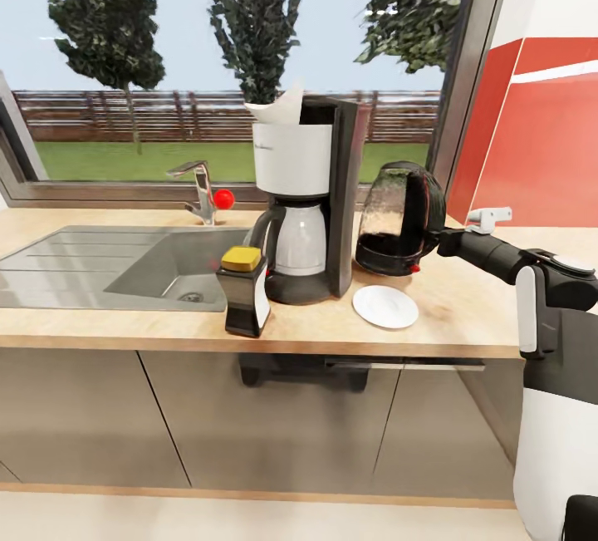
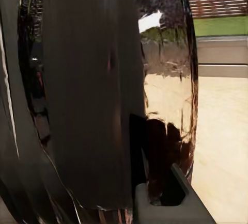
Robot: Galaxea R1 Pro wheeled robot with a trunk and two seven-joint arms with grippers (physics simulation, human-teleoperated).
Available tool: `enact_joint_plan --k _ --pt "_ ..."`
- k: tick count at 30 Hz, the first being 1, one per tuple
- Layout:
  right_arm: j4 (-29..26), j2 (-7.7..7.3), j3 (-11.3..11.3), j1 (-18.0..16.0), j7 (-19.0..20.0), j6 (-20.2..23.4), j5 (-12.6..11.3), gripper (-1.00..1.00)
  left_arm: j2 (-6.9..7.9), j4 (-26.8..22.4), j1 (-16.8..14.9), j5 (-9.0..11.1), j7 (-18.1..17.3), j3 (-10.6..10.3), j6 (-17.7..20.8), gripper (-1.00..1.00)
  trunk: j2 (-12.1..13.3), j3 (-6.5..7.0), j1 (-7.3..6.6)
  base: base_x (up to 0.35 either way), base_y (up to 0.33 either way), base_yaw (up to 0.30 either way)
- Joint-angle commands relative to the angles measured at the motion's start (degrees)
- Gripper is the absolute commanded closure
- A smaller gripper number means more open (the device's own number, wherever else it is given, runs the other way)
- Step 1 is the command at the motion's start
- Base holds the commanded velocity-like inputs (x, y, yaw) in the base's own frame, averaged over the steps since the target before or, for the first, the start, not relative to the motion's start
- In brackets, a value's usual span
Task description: Set up a coffee station on the kitchen countertop: keep the coffee maker on the countertop, move the bottle of coffee from the kitchen shelf to the counter next to the coffee maker, place a paper coffee filter on top of the coffee maker, put the saucer next to the coffee maker with the coffee cup on the saucer, and place the electric kettle next to the coffee maker.
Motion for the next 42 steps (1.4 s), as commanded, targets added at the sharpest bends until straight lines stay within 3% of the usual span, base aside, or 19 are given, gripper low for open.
enact_joint_plan --k 1,20,42 --pt "-0.05 0.01 -0.08 -0.06 0.24 0.4 -0.33 1.0 -0.01 -0.11 0.03 0.18 -0.04 -0.2 -0.1 -1.0 -0.02 -0.04 0.0 0.0 0.0 0.0" --pt "-0.07 0.01 -0.16 -0.08 0.31 0.4 -0.33 1.0 0.0 -0.13 0.03 0.18 -0.03 -0.2 -0.08 -1.0 -0.02 -0.04 0.0 0.055 0.0 0.0" --pt "-0.1 0.01 -0.17 -0.06 0.3 0.4 -0.33 1.0 -0.02 -0.14 0.03 0.18 -0.03 -0.2 -0.08 -1.0 -4.44 -2.02 2.41 0.0 0.0 0.0"
